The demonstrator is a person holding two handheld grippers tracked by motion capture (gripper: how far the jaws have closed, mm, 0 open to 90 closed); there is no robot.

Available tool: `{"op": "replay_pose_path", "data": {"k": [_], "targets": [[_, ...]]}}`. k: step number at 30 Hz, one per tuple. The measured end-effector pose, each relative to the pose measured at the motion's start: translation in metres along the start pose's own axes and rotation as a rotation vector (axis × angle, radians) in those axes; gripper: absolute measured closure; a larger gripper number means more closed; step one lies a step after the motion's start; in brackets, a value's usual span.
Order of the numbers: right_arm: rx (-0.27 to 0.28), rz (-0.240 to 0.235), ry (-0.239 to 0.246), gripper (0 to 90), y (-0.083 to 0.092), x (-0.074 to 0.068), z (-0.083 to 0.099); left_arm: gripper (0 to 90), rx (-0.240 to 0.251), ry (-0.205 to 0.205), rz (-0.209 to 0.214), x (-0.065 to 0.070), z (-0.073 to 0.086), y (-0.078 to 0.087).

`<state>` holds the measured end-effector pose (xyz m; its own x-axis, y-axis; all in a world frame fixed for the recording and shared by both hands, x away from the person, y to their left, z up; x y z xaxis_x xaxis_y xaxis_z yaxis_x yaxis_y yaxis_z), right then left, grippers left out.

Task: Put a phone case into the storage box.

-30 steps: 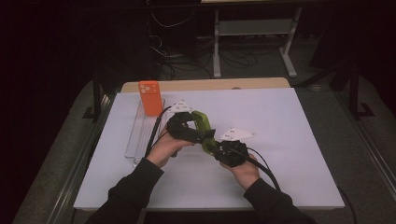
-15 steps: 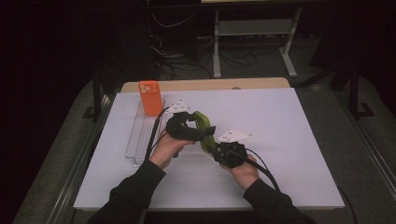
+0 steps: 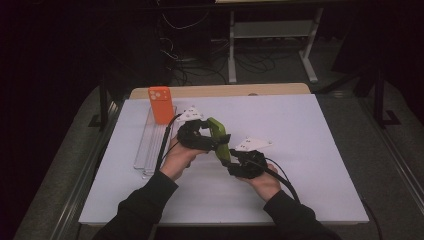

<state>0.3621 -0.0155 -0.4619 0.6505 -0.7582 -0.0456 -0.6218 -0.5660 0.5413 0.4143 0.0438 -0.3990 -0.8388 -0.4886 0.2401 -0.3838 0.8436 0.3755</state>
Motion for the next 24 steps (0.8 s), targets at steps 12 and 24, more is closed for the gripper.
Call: {"op": "replay_pose_path", "data": {"k": [12, 24], "targets": [[-0.062, 0.008, 0.003, 9.5, 0.019, 0.035, 0.014, 13.7, 0.006, 0.018, -0.054, -0.017, -0.008, 0.011], [-0.097, 0.039, 0.023, 0.0, 0.036, 0.068, 0.047, 13.8, 0.003, -0.005, -0.121, -0.033, -0.032, 0.031]]}}
Point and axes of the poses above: each handheld gripper's, and its own axes: y roughly backward along the jaws, z roughly out of its underside, x roughly to its right, the point moved 10 cm from there along -y, roughly forward along the jaws, and after that the axes turned 5 degrees about z, right-handed, at the moved point
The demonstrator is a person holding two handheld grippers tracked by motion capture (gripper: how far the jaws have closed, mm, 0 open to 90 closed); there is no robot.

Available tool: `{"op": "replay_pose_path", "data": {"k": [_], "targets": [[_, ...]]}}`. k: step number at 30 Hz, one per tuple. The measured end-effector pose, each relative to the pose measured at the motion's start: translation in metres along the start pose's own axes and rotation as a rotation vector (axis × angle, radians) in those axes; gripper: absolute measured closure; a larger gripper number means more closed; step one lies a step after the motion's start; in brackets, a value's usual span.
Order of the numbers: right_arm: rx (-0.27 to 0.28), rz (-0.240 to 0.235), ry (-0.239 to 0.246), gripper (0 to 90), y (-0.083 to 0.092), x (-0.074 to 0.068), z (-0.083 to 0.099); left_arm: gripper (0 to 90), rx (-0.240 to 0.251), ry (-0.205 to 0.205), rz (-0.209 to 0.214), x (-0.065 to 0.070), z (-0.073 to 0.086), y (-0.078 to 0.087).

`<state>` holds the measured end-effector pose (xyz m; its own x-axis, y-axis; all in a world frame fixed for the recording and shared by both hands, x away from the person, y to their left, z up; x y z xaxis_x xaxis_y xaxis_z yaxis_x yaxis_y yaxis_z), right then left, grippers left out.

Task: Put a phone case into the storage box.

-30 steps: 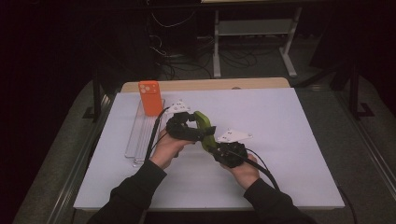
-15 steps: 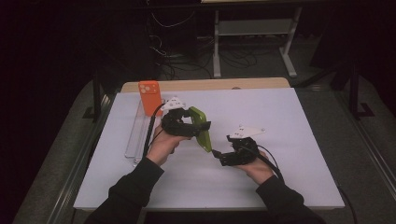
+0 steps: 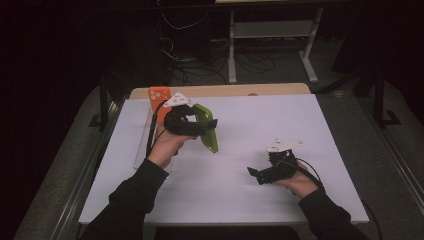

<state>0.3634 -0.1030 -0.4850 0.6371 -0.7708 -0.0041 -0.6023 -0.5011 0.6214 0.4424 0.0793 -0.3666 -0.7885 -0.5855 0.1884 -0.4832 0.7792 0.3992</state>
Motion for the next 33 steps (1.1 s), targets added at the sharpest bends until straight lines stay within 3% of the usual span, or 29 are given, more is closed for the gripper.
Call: {"op": "replay_pose_path", "data": {"k": [9, 18, 25, 33], "targets": [[0.011, 0.017, -0.025, 0.0, 0.013, 0.01, 0.013, 13.9, 0.027, -0.021, -0.089, -0.024, -0.03, 0.028], [0.01, 0.038, -0.033, 0.0, 0.023, 0.017, 0.024, 14.0, 0.041, -0.034, -0.254, -0.071, -0.053, 0.059], [0.012, 0.05, -0.039, 0.0, 0.027, 0.021, 0.028, 13.9, 0.049, 0.016, -0.351, -0.098, -0.053, 0.072], [0.017, 0.06, -0.039, 0.0, 0.028, 0.023, 0.027, 13.9, 0.022, 0.017, -0.514, -0.126, -0.047, 0.08]]}}
Point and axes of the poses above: each handheld gripper's, and its own axes: y roughly backward along the jaws, z roughly out of its underside, x roughly to its right, the point moved 10 cm from there along -y, roughly forward along the jaws, and after that the axes turned 5 degrees about z, right-handed, at the moved point
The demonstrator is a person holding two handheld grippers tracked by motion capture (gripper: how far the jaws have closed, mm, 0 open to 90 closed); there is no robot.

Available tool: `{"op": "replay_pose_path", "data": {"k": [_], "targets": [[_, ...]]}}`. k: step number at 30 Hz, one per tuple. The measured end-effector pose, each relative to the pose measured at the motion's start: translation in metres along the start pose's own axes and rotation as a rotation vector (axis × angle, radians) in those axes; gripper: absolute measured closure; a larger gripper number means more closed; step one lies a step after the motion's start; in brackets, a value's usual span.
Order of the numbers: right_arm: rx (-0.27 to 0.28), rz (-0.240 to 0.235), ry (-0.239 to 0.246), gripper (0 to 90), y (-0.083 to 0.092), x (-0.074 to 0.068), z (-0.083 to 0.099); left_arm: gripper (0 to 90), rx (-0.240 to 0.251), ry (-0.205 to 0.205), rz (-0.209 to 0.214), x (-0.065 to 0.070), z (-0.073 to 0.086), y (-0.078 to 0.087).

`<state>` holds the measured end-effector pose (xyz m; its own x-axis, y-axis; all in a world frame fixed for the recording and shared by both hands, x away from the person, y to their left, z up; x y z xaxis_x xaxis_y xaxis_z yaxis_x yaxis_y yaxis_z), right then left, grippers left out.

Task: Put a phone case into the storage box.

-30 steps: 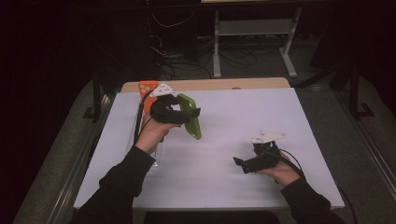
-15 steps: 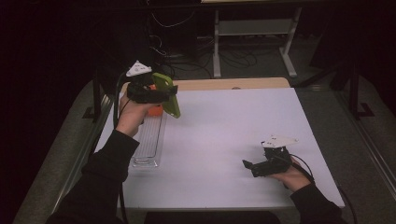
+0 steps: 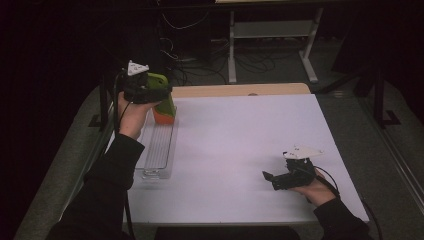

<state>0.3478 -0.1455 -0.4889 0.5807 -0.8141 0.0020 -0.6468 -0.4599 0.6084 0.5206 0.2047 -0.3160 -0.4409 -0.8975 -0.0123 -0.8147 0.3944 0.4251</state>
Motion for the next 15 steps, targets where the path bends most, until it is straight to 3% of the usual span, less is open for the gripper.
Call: {"op": "replay_pose_path", "data": {"k": [8, 9, 15], "targets": [[0.002, -0.003, 0.0, 0.0, 0.0, 0.0, -0.001, 13.9, -0.054, 0.038, -0.137, -0.025, 0.021, -0.016], [0.003, -0.003, 0.0, 0.0, 0.0, 0.0, -0.001, 14.0, -0.044, 0.06, -0.154, -0.026, 0.024, -0.019], [0.004, -0.002, 0.003, 0.0, 0.0, -0.001, -0.001, 13.9, -0.094, 0.071, -0.208, -0.03, 0.04, -0.033]]}}
Point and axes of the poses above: each handheld gripper's, and its own axes: y roughly backward along the jaws, z roughly out of its underside, x roughly to its right, the point moved 10 cm from there along -y, roughly forward along the jaws, and after that the axes turned 5 degrees about z, right-handed, at the moved point
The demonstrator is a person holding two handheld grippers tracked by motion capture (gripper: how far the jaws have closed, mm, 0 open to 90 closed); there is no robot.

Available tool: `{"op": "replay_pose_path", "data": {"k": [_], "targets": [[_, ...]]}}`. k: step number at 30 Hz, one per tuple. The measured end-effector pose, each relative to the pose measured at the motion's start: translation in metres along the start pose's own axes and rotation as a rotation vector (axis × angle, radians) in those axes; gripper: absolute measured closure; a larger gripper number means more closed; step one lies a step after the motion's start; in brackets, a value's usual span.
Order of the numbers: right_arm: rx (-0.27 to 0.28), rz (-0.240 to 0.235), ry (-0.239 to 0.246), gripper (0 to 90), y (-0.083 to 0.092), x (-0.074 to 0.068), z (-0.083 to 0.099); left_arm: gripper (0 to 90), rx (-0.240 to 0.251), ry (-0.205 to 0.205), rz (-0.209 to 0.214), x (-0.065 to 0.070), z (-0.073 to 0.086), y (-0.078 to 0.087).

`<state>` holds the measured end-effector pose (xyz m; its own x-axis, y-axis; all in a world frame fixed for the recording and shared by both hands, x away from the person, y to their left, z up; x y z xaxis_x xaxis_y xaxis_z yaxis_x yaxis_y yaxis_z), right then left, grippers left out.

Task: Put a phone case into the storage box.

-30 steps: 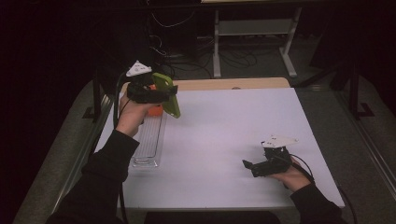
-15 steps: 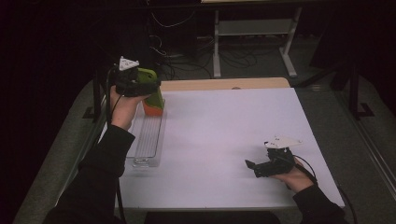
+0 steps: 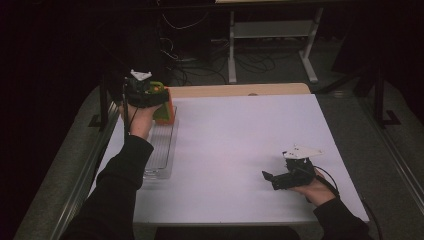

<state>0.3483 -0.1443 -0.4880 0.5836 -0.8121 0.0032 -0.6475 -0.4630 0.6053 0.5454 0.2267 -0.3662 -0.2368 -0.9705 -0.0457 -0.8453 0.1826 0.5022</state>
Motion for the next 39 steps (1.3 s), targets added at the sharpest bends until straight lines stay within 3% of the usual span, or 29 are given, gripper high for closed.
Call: {"op": "replay_pose_path", "data": {"k": [12, 18, 31, 34, 39], "targets": [[0.003, -0.002, 0.0, 0.0, 0.0, -0.001, 0.0, 13.8, -0.039, 0.026, -0.085, -0.001, 0.023, -0.025], [0.003, -0.006, 0.003, 0.0, 0.0, -0.001, -0.001, 13.6, -0.065, 0.028, -0.107, -0.004, 0.037, -0.037], [-0.001, -0.009, 0.002, 0.0, 0.0, -0.003, 0.0, 12.7, -0.061, 0.03, -0.118, -0.007, 0.042, -0.05], [-0.001, -0.009, 0.002, 0.0, 0.0, -0.003, 0.0, 8.0, -0.056, 0.037, -0.118, -0.009, 0.042, -0.051], [-0.002, -0.009, 0.005, 0.0, 0.0, -0.003, 0.0, 0.0, -0.064, 0.037, -0.082, -0.008, 0.043, -0.052]]}}
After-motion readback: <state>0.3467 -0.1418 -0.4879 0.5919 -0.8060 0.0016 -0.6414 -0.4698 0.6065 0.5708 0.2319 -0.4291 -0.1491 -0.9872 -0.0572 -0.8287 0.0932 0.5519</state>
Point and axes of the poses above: each handheld gripper's, and its own axes: y roughly backward along the jaws, z roughly out of its underside, x roughly to its right, the point moved 10 cm from there along -y, roughly forward along the jaws, and after that the axes turned 5 degrees about z, right-handed, at the moved point
